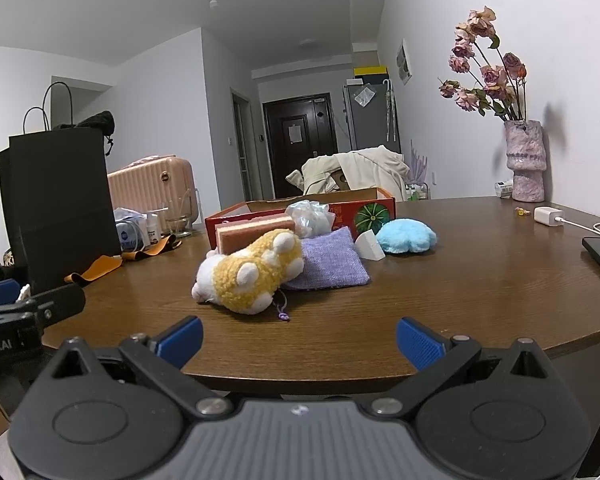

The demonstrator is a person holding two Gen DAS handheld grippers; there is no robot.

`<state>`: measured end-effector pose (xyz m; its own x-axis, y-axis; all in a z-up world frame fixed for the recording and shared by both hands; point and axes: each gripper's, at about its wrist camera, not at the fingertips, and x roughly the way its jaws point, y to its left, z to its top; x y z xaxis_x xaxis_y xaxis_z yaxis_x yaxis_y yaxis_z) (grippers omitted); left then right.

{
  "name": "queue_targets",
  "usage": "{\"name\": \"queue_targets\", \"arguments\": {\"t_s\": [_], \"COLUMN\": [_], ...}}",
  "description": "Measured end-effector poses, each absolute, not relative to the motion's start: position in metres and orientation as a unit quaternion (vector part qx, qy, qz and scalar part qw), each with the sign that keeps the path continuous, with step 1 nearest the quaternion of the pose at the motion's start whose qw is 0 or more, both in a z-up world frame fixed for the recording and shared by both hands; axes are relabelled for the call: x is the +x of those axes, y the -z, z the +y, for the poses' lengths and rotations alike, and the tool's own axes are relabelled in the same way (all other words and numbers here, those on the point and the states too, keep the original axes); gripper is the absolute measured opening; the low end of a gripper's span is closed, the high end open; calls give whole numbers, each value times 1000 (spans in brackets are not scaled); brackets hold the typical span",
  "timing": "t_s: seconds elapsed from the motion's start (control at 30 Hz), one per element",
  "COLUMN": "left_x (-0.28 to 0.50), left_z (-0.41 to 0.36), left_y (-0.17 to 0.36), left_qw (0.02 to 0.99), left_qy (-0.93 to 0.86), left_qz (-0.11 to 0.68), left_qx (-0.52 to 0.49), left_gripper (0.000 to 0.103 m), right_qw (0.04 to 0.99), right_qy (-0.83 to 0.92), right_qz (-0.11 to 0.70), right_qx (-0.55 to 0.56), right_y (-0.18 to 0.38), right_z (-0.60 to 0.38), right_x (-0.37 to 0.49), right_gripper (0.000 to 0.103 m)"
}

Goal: Organize soft objects

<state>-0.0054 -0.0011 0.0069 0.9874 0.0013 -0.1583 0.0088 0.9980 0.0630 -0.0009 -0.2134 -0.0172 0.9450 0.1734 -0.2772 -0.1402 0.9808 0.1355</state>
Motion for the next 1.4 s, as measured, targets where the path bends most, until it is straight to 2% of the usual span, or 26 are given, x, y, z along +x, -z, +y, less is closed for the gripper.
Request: {"name": "queue_targets", "arguments": {"t_s": [1.4], "left_x": [-8], "left_z": [-3], "left_y": [-11], "left_qw": [996], "left_qy": [4], "left_qz": [79], "left_qx": [33], "left_gripper": [103], "right_qw": [985], "right_qy": [-72], "right_qz": [148], "right_qx": [54], "right_y": [19], "right_z": [-213], "right_x": [-2], "right_gripper": [103]}}
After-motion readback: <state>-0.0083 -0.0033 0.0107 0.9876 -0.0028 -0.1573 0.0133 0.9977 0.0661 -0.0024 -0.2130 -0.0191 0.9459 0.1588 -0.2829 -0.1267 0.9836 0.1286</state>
